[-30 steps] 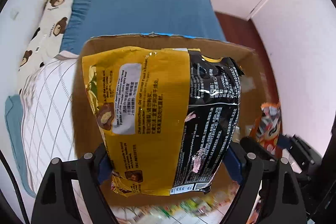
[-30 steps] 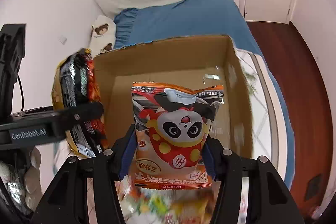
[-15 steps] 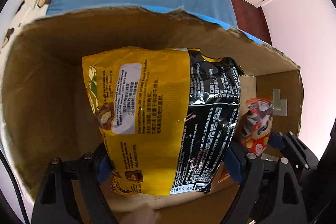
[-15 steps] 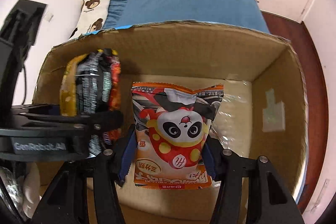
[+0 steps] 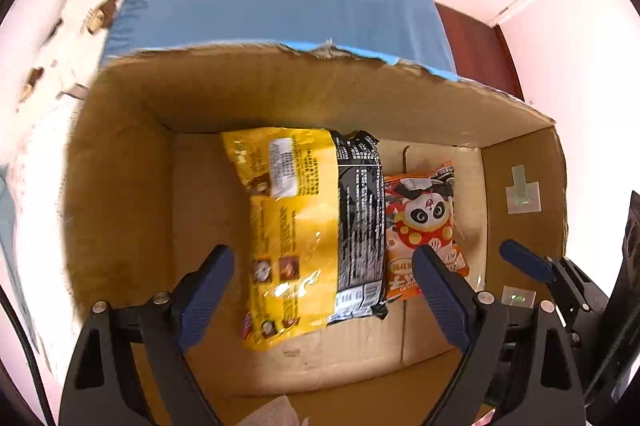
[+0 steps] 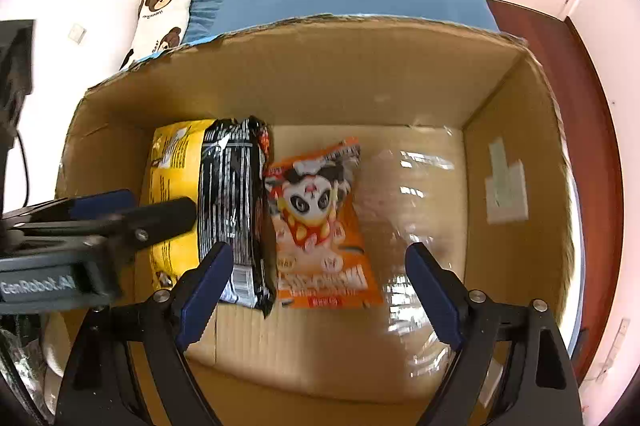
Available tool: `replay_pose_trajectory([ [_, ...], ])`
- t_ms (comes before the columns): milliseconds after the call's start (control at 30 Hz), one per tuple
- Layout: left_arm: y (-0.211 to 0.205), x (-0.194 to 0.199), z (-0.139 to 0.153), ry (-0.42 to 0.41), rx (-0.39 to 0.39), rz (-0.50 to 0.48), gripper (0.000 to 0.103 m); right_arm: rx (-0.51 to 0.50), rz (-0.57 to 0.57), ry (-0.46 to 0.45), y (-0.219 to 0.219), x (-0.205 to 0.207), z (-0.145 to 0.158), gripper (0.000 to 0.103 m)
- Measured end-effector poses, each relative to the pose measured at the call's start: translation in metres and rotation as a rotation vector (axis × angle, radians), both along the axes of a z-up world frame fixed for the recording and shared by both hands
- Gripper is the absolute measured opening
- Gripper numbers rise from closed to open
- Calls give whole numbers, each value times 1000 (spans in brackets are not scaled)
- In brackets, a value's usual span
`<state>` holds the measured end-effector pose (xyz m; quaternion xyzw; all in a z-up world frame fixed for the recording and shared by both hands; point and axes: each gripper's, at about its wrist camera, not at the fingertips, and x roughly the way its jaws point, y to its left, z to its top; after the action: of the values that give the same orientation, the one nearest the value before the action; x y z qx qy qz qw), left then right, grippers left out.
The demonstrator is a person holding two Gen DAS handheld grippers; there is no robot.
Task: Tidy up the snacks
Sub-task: 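Carry both packets into the cardboard box and open both tools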
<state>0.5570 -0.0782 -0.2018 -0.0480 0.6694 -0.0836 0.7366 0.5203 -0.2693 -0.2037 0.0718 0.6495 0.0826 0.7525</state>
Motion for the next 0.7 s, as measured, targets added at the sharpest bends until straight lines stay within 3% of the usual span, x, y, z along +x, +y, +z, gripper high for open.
replay_pose_trajectory([
  [67, 3, -14, 13, -51, 23, 0, 91, -36, -3, -6, -1, -11, 2, 91],
  [133, 3, -25, 21, -79, 41, -1, 91, -47, 9, -25, 1, -23, 6, 100],
  [333, 7, -69, 43, -181, 86, 2, 91, -76, 25, -76, 5, -61, 27, 100],
  [700, 16, -139, 88, -358, 106, 13, 91, -119, -22, -276, 8, -122, 89, 100],
])
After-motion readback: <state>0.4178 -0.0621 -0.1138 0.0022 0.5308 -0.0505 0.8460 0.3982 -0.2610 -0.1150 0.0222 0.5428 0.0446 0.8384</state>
